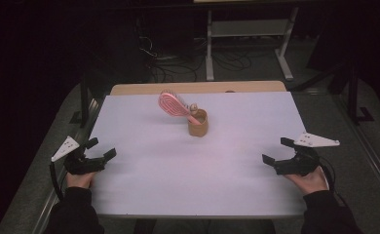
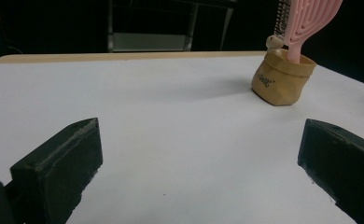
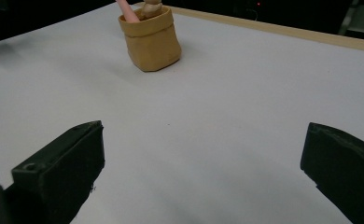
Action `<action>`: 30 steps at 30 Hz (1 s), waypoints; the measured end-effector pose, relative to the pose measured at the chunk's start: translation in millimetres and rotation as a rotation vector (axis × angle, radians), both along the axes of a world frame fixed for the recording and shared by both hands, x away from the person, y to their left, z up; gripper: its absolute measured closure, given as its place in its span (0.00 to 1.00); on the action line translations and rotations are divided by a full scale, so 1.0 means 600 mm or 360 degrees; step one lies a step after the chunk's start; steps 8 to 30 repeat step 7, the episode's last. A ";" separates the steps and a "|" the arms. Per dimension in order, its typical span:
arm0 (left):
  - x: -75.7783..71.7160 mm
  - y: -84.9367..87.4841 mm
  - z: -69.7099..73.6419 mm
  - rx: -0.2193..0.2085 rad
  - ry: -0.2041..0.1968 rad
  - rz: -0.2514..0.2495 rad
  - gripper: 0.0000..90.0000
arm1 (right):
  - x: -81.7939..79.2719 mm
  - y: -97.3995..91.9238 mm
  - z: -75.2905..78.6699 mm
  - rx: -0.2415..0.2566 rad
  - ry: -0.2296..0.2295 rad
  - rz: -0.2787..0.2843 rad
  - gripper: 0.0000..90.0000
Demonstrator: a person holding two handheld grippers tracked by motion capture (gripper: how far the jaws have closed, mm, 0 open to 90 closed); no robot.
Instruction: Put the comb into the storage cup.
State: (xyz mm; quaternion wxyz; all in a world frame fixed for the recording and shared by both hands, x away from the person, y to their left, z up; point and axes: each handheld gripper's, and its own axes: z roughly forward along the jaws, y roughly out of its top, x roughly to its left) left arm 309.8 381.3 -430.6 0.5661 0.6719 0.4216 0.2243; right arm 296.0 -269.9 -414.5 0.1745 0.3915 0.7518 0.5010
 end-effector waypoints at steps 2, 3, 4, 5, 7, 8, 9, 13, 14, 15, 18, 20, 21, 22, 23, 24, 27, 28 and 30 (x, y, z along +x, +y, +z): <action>-0.001 0.001 0.001 -0.0013 -0.0008 0.0002 0.00 | -0.001 -0.002 0.000 0.0004 0.0002 -0.0007 0.00; -0.001 0.001 0.001 -0.0014 -0.0009 0.0001 0.00 | -0.001 -0.003 -0.001 0.0005 0.0003 -0.0009 0.00; -0.001 0.000 0.001 -0.0010 -0.0011 -0.0003 0.00 | -0.001 -0.004 -0.001 0.0004 0.0006 -0.0009 0.00; -0.001 -0.001 0.000 -0.0006 -0.0007 -0.0005 0.00 | -0.001 -0.004 -0.002 0.0003 0.0009 -0.0011 0.00; -0.001 -0.002 0.001 0.0010 -0.0010 -0.0011 0.00 | -0.002 -0.005 -0.004 -0.0003 0.0014 -0.0013 0.00; -0.001 -0.002 0.001 0.0010 -0.0010 -0.0011 0.00 | -0.002 -0.005 -0.004 -0.0003 0.0014 -0.0013 0.00; -0.001 -0.002 0.001 0.0010 -0.0010 -0.0011 0.00 | -0.002 -0.005 -0.004 -0.0003 0.0014 -0.0013 0.00; -0.001 -0.002 0.001 0.0010 -0.0010 -0.0011 0.00 | -0.002 -0.005 -0.004 -0.0003 0.0014 -0.0013 0.00; -0.001 -0.002 0.001 0.0010 -0.0010 -0.0011 0.00 | -0.002 -0.005 -0.004 -0.0003 0.0014 -0.0013 0.00; -0.001 -0.002 0.001 0.0010 -0.0010 -0.0011 0.00 | -0.002 -0.005 -0.004 -0.0003 0.0014 -0.0013 0.00; -0.001 -0.002 0.001 0.0010 -0.0010 -0.0011 0.00 | -0.002 -0.005 -0.004 -0.0003 0.0014 -0.0013 0.00; -0.001 -0.002 0.001 0.0010 -0.0010 -0.0011 0.00 | -0.002 -0.005 -0.004 -0.0003 0.0014 -0.0013 0.00; -0.001 -0.002 0.001 0.0010 -0.0010 -0.0011 0.00 | -0.002 -0.005 -0.004 -0.0003 0.0014 -0.0013 0.00; -0.001 -0.002 0.001 0.0010 -0.0010 -0.0011 0.00 | -0.002 -0.005 -0.004 -0.0003 0.0014 -0.0013 0.00; -0.001 -0.002 0.001 0.0010 -0.0010 -0.0011 0.00 | -0.002 -0.005 -0.004 -0.0003 0.0014 -0.0013 0.00; -0.001 -0.002 0.001 0.0010 -0.0010 -0.0011 0.00 | -0.002 -0.005 -0.004 -0.0003 0.0014 -0.0013 0.00; -0.001 -0.002 0.001 0.0010 -0.0010 -0.0011 0.00 | -0.002 -0.005 -0.004 -0.0003 0.0014 -0.0013 0.00; -0.001 -0.002 0.001 0.0010 -0.0010 -0.0011 0.00 | -0.002 -0.005 -0.004 -0.0003 0.0014 -0.0013 0.00; -0.001 -0.002 0.001 0.0010 -0.0010 -0.0011 0.00 | -0.002 -0.005 -0.004 -0.0003 0.0014 -0.0013 0.00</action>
